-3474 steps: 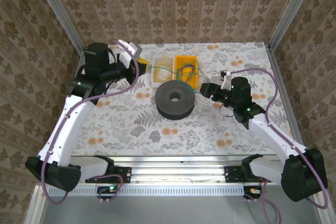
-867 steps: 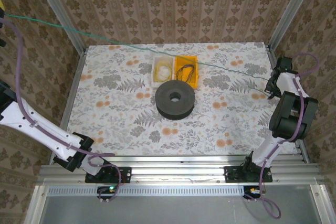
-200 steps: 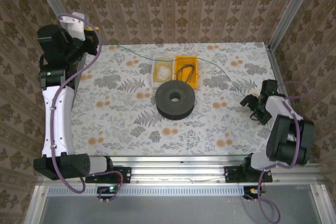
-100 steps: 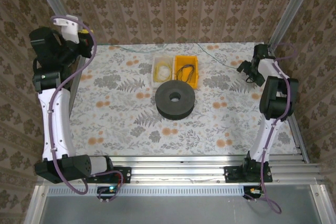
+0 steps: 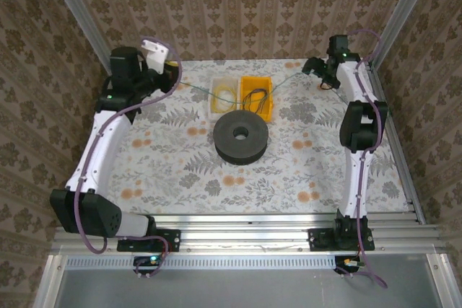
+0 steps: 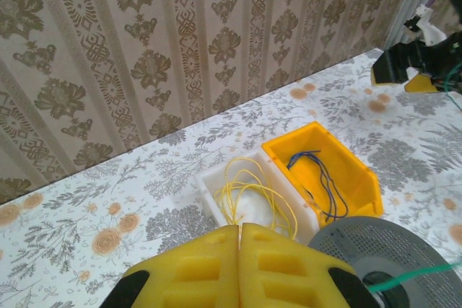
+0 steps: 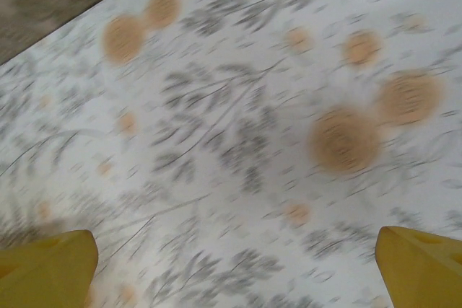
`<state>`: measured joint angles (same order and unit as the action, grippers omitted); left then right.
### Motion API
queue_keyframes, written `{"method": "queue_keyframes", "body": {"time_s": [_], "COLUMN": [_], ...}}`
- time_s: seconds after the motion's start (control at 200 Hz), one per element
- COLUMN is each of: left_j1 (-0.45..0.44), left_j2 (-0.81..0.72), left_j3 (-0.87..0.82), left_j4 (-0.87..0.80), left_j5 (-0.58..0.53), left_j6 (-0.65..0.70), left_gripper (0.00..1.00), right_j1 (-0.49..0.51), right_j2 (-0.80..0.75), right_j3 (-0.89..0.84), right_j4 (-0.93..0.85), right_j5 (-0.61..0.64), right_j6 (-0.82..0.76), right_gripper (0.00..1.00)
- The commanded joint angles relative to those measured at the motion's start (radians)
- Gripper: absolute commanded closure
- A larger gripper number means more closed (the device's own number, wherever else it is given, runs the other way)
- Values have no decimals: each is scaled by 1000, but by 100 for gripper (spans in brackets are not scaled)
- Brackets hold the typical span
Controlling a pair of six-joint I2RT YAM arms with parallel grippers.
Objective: Wrap the cables
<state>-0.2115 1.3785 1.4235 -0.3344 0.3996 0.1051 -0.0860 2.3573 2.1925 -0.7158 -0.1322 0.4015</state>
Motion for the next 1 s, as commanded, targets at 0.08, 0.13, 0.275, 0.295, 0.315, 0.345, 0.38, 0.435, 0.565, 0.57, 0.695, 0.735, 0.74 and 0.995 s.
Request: {"method": "queue_keyframes", "body": {"time_s": [0.08,0.13,0.275,0.295,0.315,0.345,0.38,0.435,0.565,0.57,0.695,0.735,0.74,0.995], "left_j1": [-29,-29,-29,-29,-29,-30,-31,-31,-29,-29,0,23,26,154], "left_j2": [14,27,52,54,54,54,53,46,20,19,-21,-35,-37,-125], "left_j3": [6,33,88,90,92,93,91,79,58,58,60,58,58,21], "left_j4": [162,157,153,153,153,155,155,159,167,166,141,133,132,100], "left_j5": [-260,-297,-329,-331,-334,-339,-346,-366,-453,-457,-515,-513,-512,-503], "left_j6": [2,15,49,52,55,60,66,74,122,126,174,172,171,197], "left_gripper": [100,100,100,100,100,100,100,100,100,100,100,100,100,100], "right_j1": [-14,-20,-26,-26,-25,-24,-19,-11,28,29,82,98,100,226], "right_j2": [-168,-199,-287,-299,-309,-328,-352,-403,-612,-621,-818,-866,-871,-1031], "right_j3": [-25,-16,55,66,73,78,75,31,-292,-307,-668,-766,-778,-1117], "right_j4": [-7,1,4,-1,-7,-15,-28,-35,61,65,170,196,202,260], "right_j5": [-60,-45,1,3,1,-5,-6,-11,-64,-68,-99,-101,-101,-129], "right_j6": [-41,-32,-25,-25,-26,-30,-38,-50,-67,-68,-42,-31,-30,29], "right_gripper": [0,0,0,0,0,0,0,0,0,0,0,0,0,0]}}
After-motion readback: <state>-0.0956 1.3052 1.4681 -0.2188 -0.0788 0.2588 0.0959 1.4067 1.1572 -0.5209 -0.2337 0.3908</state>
